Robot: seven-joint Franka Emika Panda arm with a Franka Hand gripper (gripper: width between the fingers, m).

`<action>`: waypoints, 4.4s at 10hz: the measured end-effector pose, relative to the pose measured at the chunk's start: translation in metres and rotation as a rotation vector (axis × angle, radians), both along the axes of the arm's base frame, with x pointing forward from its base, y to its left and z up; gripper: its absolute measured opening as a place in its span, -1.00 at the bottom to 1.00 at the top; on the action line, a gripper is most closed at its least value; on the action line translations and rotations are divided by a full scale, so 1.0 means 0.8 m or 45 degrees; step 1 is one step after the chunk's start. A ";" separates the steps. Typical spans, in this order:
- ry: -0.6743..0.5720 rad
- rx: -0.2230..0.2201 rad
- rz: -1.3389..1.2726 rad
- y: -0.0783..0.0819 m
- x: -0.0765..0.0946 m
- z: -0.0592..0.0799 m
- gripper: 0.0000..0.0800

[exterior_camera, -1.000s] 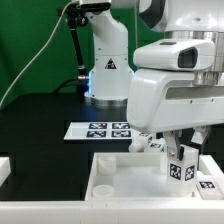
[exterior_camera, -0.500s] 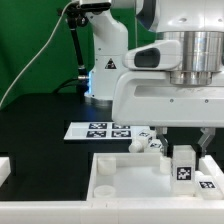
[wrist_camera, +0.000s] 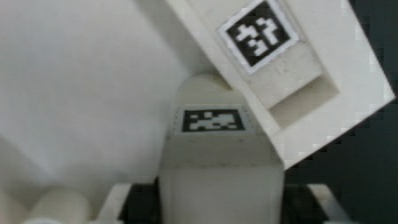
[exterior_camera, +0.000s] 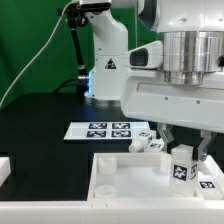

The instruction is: Assemble one leg

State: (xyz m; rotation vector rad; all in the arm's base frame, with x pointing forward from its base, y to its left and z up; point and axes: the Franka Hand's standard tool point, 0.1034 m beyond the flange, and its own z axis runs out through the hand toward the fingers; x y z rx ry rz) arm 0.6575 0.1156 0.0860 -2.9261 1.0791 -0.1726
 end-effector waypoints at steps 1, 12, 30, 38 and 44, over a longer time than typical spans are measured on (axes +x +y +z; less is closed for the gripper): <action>-0.001 0.011 -0.067 0.000 0.000 -0.001 -0.05; 0.028 -0.121 0.953 0.003 -0.002 -0.002 0.62; 0.070 -0.174 1.307 -0.002 -0.005 -0.004 -0.29; 0.064 -0.039 0.075 -0.009 -0.010 -0.004 -0.29; 0.066 -0.033 -0.054 -0.018 -0.010 -0.003 0.19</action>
Offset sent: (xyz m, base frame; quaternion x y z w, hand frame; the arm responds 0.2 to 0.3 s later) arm 0.0000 0.0000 0.0000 0.0000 0.0000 0.0000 1.0000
